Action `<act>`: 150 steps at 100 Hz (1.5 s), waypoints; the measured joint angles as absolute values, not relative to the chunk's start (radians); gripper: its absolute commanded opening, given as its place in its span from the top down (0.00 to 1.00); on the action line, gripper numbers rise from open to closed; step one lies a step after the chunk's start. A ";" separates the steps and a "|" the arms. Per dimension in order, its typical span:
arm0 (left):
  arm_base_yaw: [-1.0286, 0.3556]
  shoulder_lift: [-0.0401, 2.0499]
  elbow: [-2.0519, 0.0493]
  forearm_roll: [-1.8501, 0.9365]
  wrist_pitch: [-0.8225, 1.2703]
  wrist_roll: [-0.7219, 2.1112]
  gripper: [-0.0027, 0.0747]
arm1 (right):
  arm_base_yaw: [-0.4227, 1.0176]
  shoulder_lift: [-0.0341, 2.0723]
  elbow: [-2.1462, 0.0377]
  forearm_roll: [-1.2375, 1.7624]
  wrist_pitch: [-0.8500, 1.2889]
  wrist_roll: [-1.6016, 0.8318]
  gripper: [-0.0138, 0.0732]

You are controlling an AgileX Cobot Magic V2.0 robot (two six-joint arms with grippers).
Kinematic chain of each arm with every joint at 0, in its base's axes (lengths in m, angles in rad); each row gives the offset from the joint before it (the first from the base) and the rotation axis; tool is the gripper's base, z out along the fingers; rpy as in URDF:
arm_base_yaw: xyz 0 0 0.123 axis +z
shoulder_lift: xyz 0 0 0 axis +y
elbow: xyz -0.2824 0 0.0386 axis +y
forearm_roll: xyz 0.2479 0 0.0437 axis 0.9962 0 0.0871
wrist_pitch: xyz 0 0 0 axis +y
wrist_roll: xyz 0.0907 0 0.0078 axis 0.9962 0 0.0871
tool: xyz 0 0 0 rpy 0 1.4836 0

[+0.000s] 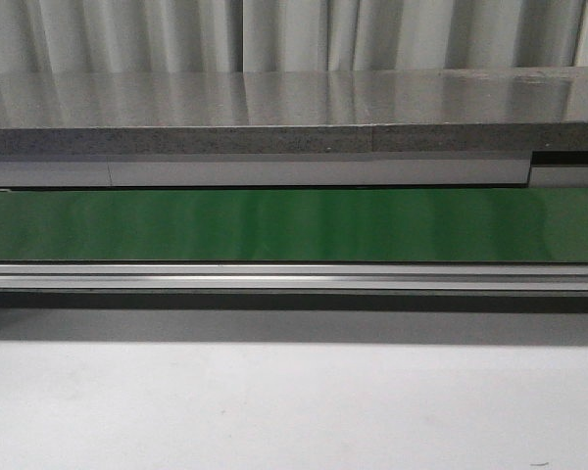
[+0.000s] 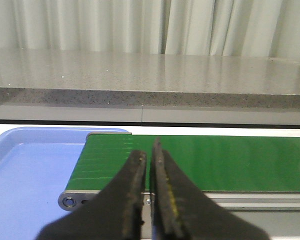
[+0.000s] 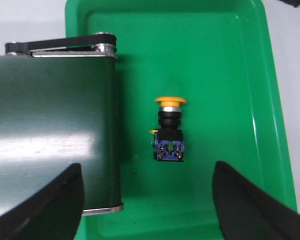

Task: Move button from right to left
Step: 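Lower the open right gripper around the yellow-capped button switch, then close the right gripper on the button switch and lift it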

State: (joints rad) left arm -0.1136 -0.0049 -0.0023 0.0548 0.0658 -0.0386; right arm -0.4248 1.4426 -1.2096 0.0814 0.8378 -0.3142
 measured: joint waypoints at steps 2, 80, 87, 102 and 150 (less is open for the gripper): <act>-0.114 -0.005 -0.002 0.055 0.066 -0.039 0.96 | -0.437 1.455 -1.211 0.097 0.836 -0.334 0.26; -0.114 -0.005 -0.002 0.055 0.066 -0.039 0.96 | -0.529 1.822 -1.213 0.194 0.730 -0.551 0.26; -0.114 -0.005 -0.002 0.055 0.066 -0.039 0.96 | -0.529 1.839 -1.213 0.194 0.717 -0.553 0.26; -0.114 -0.005 -0.002 0.055 0.066 -0.039 0.96 | -0.529 1.871 -1.215 0.194 0.686 -0.555 0.26; -0.114 -0.005 -0.002 0.055 0.066 -0.039 0.96 | -0.558 1.940 -1.217 0.184 0.631 -0.558 0.29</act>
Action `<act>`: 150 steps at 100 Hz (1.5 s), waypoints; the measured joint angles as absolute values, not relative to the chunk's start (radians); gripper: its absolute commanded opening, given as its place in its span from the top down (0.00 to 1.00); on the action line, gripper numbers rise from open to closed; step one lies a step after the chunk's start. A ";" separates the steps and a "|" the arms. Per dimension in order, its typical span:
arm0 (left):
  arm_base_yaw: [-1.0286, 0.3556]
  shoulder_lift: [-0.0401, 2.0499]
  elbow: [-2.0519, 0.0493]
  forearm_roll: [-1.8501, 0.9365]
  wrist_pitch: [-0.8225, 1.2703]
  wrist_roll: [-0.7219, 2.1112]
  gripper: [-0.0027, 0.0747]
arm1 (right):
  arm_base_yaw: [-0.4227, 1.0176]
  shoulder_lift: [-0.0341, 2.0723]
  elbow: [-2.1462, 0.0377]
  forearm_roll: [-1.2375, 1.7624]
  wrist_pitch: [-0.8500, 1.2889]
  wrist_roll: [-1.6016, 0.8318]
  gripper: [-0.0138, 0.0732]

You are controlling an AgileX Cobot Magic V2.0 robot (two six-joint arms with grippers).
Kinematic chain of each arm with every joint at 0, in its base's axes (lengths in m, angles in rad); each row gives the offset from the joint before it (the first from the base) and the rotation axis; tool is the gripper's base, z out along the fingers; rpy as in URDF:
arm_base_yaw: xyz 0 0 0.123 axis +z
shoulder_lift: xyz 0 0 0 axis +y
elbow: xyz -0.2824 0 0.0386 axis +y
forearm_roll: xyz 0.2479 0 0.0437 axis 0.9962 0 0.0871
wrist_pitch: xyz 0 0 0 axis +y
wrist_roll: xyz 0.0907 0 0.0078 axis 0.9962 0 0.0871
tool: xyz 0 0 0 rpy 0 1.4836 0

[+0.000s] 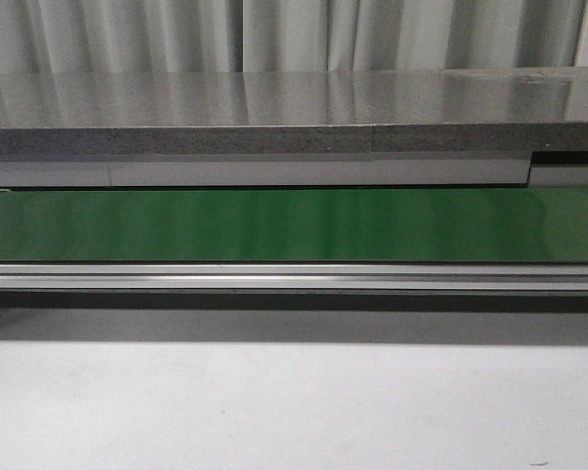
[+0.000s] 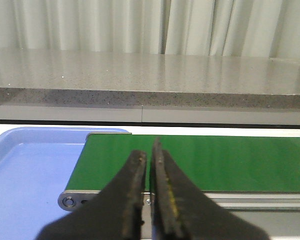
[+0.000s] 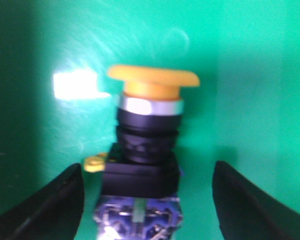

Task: Move button from right to left
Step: 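Close the right gripper on the button switch and lift it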

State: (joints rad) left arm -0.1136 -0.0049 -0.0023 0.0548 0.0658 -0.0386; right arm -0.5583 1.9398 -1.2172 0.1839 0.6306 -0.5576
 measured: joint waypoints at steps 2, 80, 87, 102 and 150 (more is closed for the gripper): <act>-0.114 -0.005 -0.002 0.055 0.066 -0.039 0.96 | -0.559 1.944 -1.217 0.184 0.631 -0.558 0.32; -0.114 -0.005 -0.002 0.055 0.066 -0.039 0.96 | -0.564 1.723 -1.219 0.335 0.716 -0.559 0.68; -0.114 -0.005 -0.002 0.055 0.066 -0.039 0.96 | -0.554 1.677 -1.219 0.377 0.754 -0.559 0.68; -0.114 -0.005 -0.002 0.055 0.066 -0.039 0.96 | -0.496 1.609 -1.219 0.414 0.814 -0.559 0.68; -0.114 -0.005 -0.002 0.055 0.066 -0.039 0.96 | -0.314 1.584 -1.095 0.385 0.771 -0.558 0.65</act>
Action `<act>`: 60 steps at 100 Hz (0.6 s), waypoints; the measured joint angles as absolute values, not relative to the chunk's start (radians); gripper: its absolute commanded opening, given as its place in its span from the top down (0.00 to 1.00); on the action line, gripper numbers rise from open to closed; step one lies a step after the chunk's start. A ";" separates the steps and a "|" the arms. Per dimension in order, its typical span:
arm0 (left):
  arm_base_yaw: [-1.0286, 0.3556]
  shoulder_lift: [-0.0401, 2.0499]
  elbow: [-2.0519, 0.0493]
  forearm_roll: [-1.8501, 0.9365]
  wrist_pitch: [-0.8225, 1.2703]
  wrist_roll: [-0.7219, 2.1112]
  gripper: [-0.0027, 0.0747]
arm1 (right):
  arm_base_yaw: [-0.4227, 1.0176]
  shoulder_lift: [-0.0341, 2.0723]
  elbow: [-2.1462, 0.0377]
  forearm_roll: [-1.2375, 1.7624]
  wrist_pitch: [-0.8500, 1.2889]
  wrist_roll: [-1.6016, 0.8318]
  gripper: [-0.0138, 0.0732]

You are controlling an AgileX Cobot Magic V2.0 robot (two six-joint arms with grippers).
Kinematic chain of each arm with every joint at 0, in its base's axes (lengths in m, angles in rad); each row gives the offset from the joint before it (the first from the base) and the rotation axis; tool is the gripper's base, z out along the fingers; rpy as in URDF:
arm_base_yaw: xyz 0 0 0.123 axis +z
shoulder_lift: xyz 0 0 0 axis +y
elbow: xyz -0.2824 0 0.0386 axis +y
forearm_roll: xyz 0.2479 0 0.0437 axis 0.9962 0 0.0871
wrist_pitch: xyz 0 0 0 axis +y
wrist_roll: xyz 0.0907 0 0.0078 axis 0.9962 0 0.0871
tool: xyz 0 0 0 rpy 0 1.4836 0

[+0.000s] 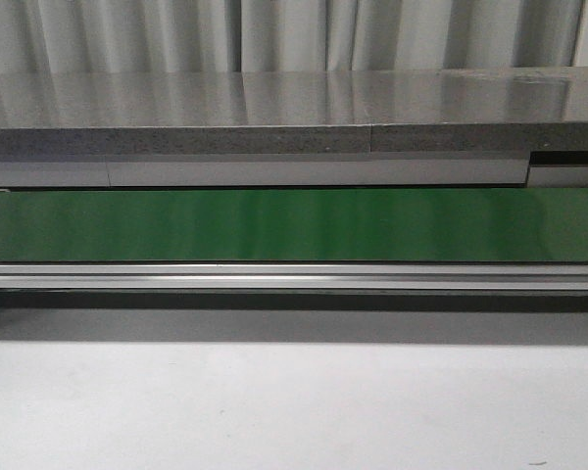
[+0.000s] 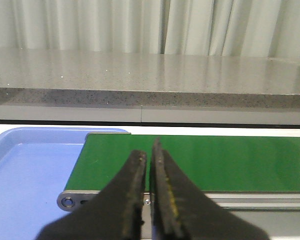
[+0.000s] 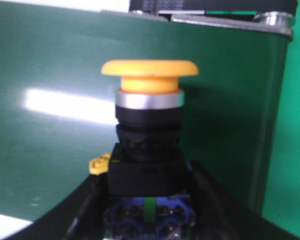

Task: Move button from right to left
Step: 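Close the right gripper on the button switch and lift it, then place the button switch onto the conveyor belt and release it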

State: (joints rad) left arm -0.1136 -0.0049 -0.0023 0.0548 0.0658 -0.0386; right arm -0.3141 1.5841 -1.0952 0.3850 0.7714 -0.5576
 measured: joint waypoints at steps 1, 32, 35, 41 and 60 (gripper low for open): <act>-0.114 -0.005 -0.002 0.055 0.066 -0.039 0.96 | -0.314 1.584 -1.095 0.384 0.772 -0.558 0.65; -0.114 -0.005 -0.002 0.055 0.066 -0.039 0.96 | -0.314 1.588 -1.087 0.377 0.732 -0.555 0.58; -0.114 -0.005 -0.002 0.055 0.066 -0.039 0.96 | -0.314 1.592 -1.087 0.375 0.732 -0.555 0.58; -0.114 -0.005 -0.002 0.055 0.066 -0.039 0.96 | -0.314 1.602 -1.087 0.373 0.738 -0.555 0.55; -0.114 -0.005 -0.002 0.055 0.066 -0.039 0.96 | -0.314 1.613 -1.086 0.370 0.741 -0.555 0.34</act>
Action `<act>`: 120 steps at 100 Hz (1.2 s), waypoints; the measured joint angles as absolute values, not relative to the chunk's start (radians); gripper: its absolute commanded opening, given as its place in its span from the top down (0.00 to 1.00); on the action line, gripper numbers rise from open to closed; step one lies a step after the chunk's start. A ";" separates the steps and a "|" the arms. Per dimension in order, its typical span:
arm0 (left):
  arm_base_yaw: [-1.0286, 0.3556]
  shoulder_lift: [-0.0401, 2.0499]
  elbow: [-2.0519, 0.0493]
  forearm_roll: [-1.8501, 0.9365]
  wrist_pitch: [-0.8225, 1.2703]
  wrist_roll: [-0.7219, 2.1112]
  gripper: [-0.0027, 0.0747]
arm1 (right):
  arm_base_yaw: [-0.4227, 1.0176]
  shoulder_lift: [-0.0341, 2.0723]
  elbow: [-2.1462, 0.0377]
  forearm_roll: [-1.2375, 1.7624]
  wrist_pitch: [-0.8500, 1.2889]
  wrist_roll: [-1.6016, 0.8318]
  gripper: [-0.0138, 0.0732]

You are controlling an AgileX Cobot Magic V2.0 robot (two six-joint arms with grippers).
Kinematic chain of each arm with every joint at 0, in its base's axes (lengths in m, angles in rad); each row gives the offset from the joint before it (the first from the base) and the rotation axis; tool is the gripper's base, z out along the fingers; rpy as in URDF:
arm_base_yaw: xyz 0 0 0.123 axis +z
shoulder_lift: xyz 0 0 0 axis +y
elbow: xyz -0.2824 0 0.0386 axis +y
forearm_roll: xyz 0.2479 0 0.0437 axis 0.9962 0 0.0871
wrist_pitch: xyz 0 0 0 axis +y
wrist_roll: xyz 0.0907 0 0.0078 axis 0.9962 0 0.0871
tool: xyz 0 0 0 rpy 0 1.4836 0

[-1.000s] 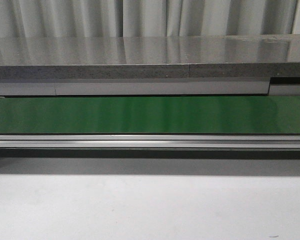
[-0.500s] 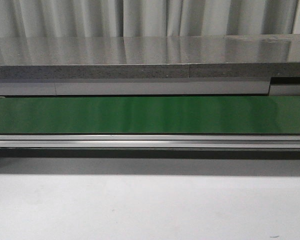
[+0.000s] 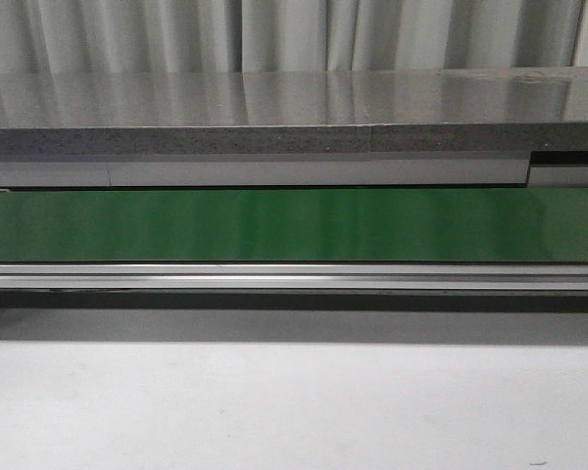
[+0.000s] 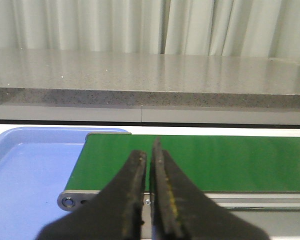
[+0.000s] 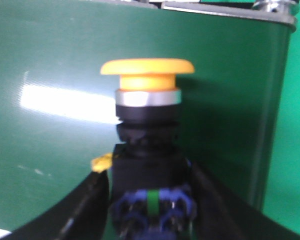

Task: Move button from right to left
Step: 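Place the button switch onto the conveyor belt and release it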

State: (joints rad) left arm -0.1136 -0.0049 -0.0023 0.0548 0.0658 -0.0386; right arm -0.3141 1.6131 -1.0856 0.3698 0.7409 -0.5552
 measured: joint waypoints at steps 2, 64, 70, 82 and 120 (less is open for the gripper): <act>-0.114 -0.005 -0.002 0.055 0.066 -0.039 0.96 | -0.314 1.613 -1.086 0.370 0.741 -0.555 0.32; -0.114 -0.005 -0.002 0.055 0.066 -0.039 0.96 | -0.230 1.530 -1.086 0.434 0.766 -0.559 0.18; -0.114 -0.005 -0.002 0.055 0.066 -0.039 0.96 | -0.211 1.501 -1.086 0.435 0.758 -0.559 0.18; -0.114 -0.005 -0.002 0.055 0.066 -0.039 0.96 | -0.186 1.424 -1.085 0.438 0.727 -0.559 0.19; -0.114 -0.005 -0.002 0.055 0.066 -0.039 0.96 | -0.046 1.126 -0.906 0.448 0.483 -0.561 0.19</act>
